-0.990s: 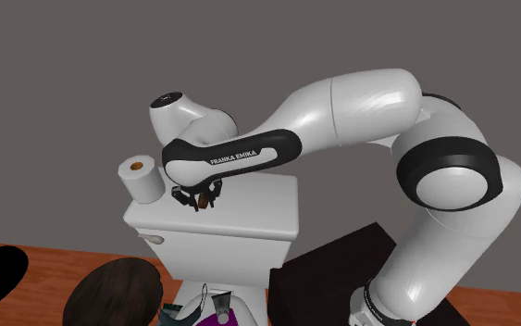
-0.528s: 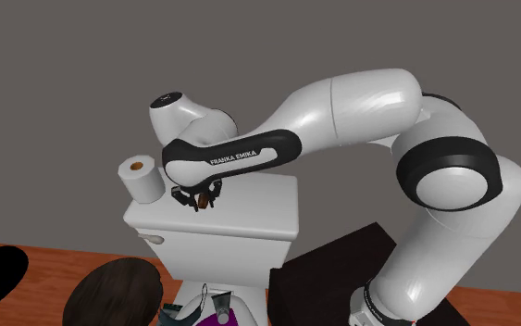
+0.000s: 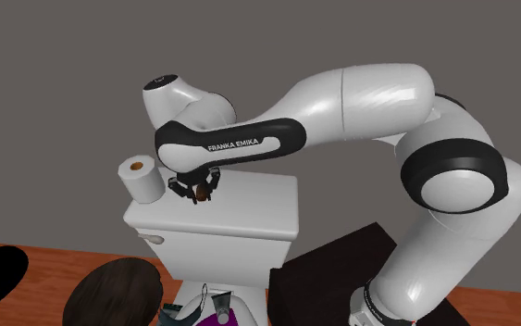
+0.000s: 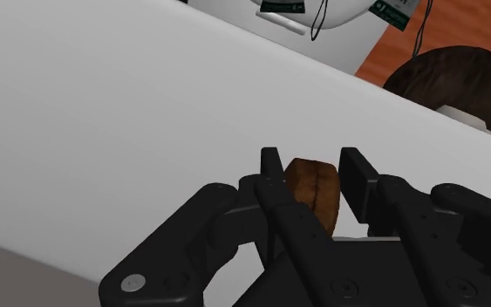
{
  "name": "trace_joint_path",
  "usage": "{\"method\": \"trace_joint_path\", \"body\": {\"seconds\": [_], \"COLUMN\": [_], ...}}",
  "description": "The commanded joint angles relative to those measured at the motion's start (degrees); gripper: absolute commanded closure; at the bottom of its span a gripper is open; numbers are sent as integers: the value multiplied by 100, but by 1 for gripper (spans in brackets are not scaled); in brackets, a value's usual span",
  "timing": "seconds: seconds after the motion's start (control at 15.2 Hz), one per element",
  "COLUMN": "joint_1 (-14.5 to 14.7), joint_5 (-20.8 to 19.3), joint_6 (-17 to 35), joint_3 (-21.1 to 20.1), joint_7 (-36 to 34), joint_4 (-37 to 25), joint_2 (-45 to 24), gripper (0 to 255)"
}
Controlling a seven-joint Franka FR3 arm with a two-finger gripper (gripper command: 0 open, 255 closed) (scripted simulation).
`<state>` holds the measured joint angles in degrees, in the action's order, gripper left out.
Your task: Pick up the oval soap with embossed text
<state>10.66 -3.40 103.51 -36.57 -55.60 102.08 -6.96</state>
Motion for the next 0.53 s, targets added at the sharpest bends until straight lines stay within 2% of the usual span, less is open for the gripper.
{"method": "trace_joint_path", "body": {"seconds": [0.0, 0.46], "joint_1": [0, 8], "joint_5": [16, 36], "joint_6": [-141, -609], "joint_3": [-4, -13], "joint_7": [8, 19], "joint_4": [-121, -568], "joint_2": [24, 49], "gripper": [255, 255]}}
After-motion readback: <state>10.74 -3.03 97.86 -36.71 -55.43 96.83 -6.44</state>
